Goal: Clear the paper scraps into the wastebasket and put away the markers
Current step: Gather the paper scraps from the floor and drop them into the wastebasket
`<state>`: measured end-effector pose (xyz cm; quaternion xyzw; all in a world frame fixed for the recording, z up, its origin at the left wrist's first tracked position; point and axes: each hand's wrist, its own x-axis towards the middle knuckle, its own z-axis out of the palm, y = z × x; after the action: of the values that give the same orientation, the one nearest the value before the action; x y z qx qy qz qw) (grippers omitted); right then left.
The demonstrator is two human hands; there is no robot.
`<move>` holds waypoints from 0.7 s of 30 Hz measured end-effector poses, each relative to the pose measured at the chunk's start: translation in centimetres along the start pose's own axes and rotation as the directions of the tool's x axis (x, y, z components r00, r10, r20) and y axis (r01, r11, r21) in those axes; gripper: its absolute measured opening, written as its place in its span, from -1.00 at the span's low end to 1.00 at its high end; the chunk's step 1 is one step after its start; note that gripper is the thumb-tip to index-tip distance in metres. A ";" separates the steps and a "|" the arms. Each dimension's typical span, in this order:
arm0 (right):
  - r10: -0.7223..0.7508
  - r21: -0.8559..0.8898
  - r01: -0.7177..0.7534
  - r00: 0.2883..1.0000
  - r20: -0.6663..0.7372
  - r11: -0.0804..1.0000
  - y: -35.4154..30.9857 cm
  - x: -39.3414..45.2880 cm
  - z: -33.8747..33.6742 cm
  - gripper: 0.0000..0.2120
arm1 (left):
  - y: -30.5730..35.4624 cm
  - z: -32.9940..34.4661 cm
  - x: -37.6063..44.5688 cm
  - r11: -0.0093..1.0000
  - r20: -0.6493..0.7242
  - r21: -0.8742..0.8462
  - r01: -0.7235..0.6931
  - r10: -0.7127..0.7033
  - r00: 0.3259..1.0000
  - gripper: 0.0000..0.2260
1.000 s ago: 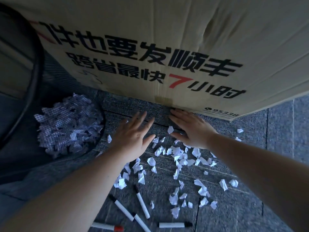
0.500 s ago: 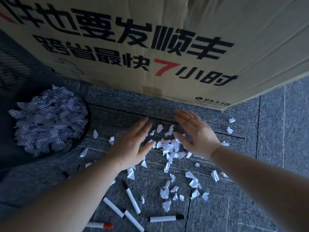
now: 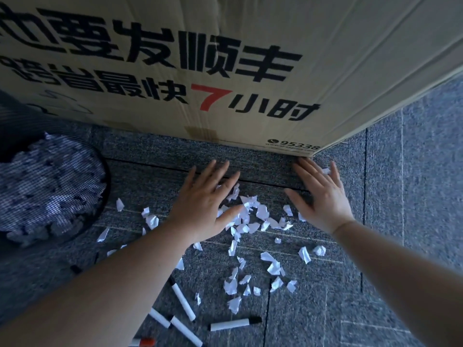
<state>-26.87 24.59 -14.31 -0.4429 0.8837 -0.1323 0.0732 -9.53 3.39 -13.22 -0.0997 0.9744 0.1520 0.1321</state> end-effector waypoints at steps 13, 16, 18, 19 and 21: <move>-0.256 0.264 0.203 0.948 0.187 0.943 -4.5 -6.2 1.0 -0.44 | 3.1 1.3 -1.0 0.968 -0.021 -0.209 -0.138 0.137 0.990 -0.33; -0.172 0.212 0.137 0.972 0.158 0.968 -3.8 -7.3 0.4 -0.44 | 2.8 1.2 -1.2 0.990 0.000 -0.112 -0.084 0.085 0.996 -0.27; -0.111 0.230 0.077 0.984 0.137 0.970 -3.1 -7.7 0.0 -0.43 | 2.7 1.4 -1.4 0.988 0.033 -0.121 -0.094 0.099 0.995 -0.24; -0.081 0.251 0.046 0.988 0.131 0.967 -2.9 -8.1 -0.1 -0.42 | 2.8 1.5 -1.6 0.985 0.041 -0.134 -0.109 0.115 0.992 -0.23; -0.033 0.279 -0.006 0.990 0.135 0.960 -2.9 -9.3 0.0 -0.39 | 3.1 2.0 -2.3 0.977 0.053 -0.165 -0.134 0.144 0.988 -0.22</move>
<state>-19.12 30.43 -13.38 -0.4425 0.8459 -0.2250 0.1953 -7.62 7.31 -13.52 -0.0367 0.9588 0.2424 0.1438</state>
